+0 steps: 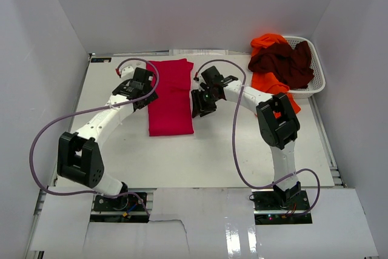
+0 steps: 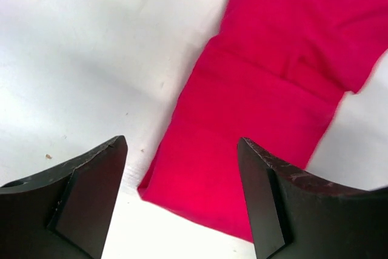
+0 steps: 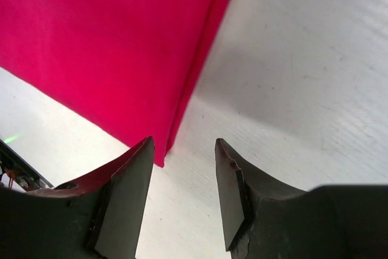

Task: Fold and stack the t-shirts
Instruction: Grab one side of the 2/3 rectangular tshirt with both arms

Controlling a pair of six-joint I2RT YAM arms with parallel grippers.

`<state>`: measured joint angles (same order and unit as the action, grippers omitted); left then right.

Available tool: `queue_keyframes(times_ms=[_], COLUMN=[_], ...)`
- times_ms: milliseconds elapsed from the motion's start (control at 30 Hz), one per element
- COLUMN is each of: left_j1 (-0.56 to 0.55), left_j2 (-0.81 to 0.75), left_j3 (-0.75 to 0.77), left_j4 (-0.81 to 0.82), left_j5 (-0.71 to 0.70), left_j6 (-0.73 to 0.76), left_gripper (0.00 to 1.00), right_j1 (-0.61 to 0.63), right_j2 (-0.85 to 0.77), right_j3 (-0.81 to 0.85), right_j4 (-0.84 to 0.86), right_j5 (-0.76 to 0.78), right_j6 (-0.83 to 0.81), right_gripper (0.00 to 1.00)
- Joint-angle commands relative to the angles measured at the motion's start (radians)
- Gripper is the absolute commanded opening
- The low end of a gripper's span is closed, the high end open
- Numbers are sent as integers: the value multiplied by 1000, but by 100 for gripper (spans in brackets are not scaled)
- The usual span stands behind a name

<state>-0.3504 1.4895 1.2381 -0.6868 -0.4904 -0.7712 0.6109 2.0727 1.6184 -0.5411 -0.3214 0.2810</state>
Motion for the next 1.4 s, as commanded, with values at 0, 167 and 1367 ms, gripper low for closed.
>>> queue_keyframes(times_ms=[0, 167, 1367], left_j1=[5, 5, 7], left_j2=[25, 18, -170], left_j3=[-66, -184, -509], left_j4=[4, 96, 345], left_j5=[-1, 108, 447], left_j6=[-34, -43, -33], left_gripper=[83, 83, 79], right_j1=[6, 13, 64], right_j2=[-16, -6, -5], right_j3=[-34, -70, -292], right_j4=[92, 108, 265], right_j5=[-36, -64, -165], right_j6=[26, 37, 168], right_gripper=[51, 51, 8])
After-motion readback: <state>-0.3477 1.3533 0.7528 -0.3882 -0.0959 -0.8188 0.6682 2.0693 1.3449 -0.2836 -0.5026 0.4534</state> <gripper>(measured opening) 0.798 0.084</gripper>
